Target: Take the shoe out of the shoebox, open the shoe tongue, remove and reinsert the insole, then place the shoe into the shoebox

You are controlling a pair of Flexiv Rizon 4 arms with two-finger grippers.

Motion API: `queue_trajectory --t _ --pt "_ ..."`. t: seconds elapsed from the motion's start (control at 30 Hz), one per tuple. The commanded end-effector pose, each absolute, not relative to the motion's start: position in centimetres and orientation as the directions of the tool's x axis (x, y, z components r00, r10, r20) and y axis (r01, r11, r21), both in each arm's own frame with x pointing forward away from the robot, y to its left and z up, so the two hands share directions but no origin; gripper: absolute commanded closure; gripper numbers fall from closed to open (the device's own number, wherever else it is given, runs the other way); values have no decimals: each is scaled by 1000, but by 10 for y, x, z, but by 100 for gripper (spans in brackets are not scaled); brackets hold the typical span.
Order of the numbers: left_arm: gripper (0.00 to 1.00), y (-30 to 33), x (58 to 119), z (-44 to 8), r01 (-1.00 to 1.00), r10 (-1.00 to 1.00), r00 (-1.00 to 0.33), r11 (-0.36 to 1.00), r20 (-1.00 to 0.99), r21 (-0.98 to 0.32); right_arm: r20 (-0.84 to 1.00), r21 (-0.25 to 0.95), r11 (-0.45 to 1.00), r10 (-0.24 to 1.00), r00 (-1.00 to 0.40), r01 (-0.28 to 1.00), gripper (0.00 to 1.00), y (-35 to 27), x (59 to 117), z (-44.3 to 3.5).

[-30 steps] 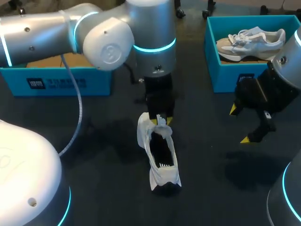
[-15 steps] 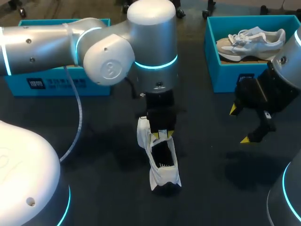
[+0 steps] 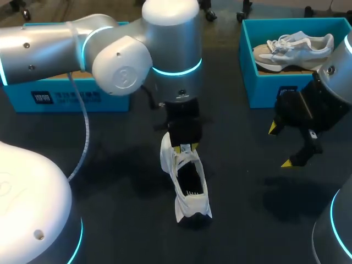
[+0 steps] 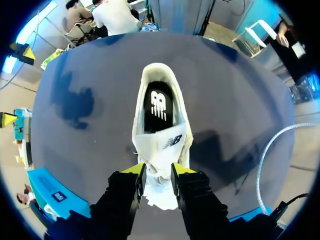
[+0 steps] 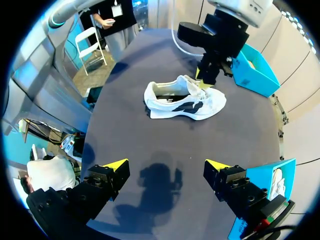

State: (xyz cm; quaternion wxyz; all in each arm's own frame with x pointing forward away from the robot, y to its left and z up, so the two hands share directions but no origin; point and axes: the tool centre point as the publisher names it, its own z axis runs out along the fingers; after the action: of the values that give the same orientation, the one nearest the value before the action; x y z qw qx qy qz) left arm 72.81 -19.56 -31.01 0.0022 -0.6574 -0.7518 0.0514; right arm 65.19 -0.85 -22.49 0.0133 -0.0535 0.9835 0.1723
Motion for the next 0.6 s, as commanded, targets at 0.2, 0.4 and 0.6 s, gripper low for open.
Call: queue_trajectory --t 0.2,0.4,0.6 --pt "67 -201 712 -327 996 998 -63 63 -1 -65 -43 336 935 -102 -994 -110 0 -8 653 -226" --pt "68 -192 699 -335 998 1000 -18 20 26 -62 -43 336 935 -102 -994 -110 0 -8 653 -226" --pt "69 -196 700 -332 997 1000 -22 22 -6 -70 -43 336 935 -102 -994 -110 0 -8 653 -226"
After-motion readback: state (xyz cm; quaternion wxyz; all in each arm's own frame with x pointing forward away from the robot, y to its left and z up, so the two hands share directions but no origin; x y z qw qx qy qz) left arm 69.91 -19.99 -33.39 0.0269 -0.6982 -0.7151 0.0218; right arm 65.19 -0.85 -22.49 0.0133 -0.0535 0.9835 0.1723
